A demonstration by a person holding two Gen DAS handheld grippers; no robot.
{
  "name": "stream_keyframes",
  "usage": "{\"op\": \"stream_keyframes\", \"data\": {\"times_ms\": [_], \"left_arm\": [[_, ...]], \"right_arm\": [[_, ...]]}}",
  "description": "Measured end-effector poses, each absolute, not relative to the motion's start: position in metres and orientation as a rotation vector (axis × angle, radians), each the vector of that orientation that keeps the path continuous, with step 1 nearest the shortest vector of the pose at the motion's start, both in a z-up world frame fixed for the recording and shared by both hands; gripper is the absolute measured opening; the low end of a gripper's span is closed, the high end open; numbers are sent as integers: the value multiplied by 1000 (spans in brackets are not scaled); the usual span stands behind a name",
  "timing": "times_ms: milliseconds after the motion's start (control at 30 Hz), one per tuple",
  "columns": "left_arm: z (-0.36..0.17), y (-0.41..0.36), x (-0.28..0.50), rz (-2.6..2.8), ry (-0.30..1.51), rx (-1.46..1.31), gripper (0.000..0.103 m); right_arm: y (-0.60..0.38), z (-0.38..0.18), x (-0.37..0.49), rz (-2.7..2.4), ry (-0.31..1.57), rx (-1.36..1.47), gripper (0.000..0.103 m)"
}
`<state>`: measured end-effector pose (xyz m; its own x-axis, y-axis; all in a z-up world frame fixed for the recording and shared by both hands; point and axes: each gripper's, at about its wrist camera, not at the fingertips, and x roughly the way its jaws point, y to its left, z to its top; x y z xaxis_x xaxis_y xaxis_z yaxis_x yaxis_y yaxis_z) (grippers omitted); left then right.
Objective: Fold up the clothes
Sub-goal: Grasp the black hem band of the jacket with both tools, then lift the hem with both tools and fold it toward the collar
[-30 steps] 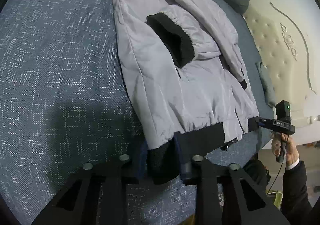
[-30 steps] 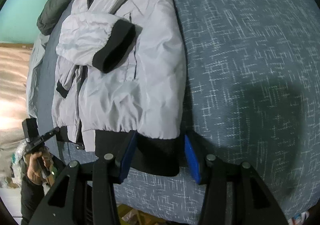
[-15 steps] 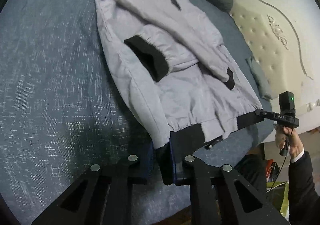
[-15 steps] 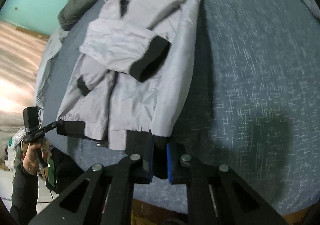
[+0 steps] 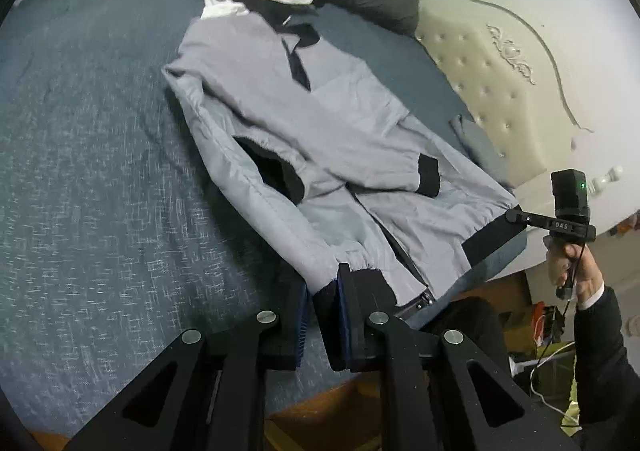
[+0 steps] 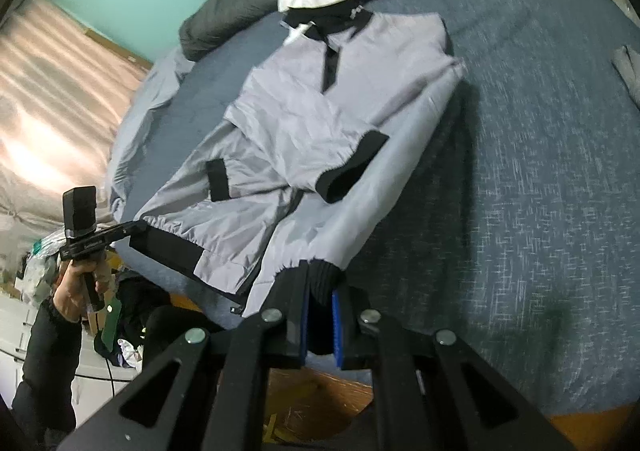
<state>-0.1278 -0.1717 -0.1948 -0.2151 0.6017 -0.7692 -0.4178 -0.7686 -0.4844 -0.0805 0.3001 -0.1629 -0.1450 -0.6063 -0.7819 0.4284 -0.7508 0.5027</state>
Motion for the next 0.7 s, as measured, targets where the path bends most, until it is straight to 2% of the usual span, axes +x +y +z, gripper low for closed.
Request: {"op": "stream_keyframes", "data": {"times_ms": [700], "left_arm": [[-131, -188, -78, 2078, -175, -1258, 14]], "right_arm": [[306, -79, -31, -1945, -136, 1230, 7]]}}
